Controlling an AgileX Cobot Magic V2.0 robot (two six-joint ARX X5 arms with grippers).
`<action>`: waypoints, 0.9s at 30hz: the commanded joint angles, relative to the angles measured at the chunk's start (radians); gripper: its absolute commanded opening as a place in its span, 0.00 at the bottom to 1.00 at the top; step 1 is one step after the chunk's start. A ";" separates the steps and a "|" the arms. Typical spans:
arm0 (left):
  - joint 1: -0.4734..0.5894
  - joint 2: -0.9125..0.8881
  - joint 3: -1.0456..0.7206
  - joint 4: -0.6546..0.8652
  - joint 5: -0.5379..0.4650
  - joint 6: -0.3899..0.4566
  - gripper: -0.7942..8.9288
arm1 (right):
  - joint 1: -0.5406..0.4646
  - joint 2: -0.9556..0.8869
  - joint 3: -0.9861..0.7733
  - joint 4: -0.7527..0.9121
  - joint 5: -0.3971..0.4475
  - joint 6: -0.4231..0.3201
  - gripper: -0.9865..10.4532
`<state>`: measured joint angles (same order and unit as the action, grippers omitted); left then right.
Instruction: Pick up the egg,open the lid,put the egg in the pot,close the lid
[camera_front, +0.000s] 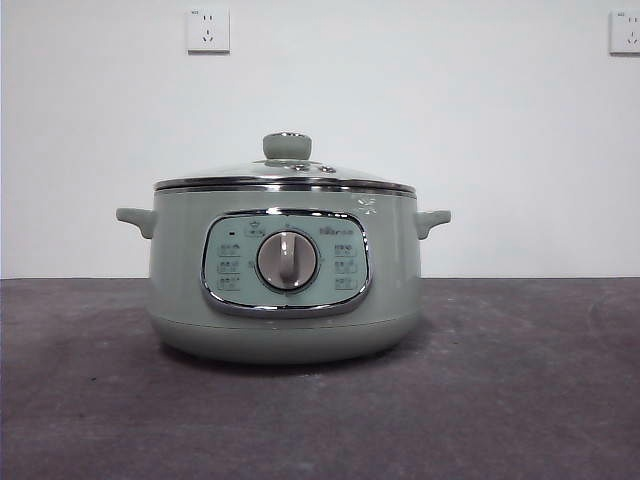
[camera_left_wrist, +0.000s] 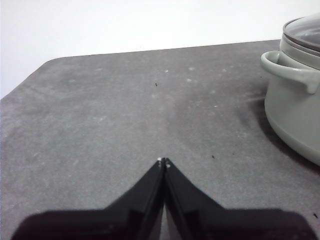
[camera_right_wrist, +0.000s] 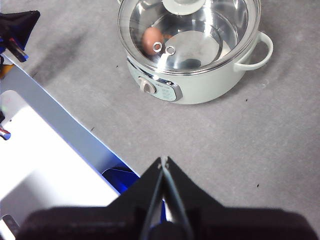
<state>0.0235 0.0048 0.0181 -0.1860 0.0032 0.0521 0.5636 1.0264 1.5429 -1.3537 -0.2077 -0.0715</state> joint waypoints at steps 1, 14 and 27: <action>0.002 -0.003 -0.015 0.002 0.000 -0.007 0.08 | 0.001 -0.002 -0.002 -0.010 0.001 -0.005 0.09; 0.002 -0.003 -0.015 0.002 0.000 -0.007 0.08 | 0.001 -0.002 -0.002 -0.010 0.004 -0.009 0.09; 0.002 -0.003 -0.015 0.002 -0.001 -0.007 0.08 | -0.272 -0.202 -0.072 0.330 -0.079 -0.031 0.09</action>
<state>0.0235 0.0048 0.0181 -0.1860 0.0032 0.0517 0.3099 0.8391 1.4910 -1.0374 -0.2783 -0.1230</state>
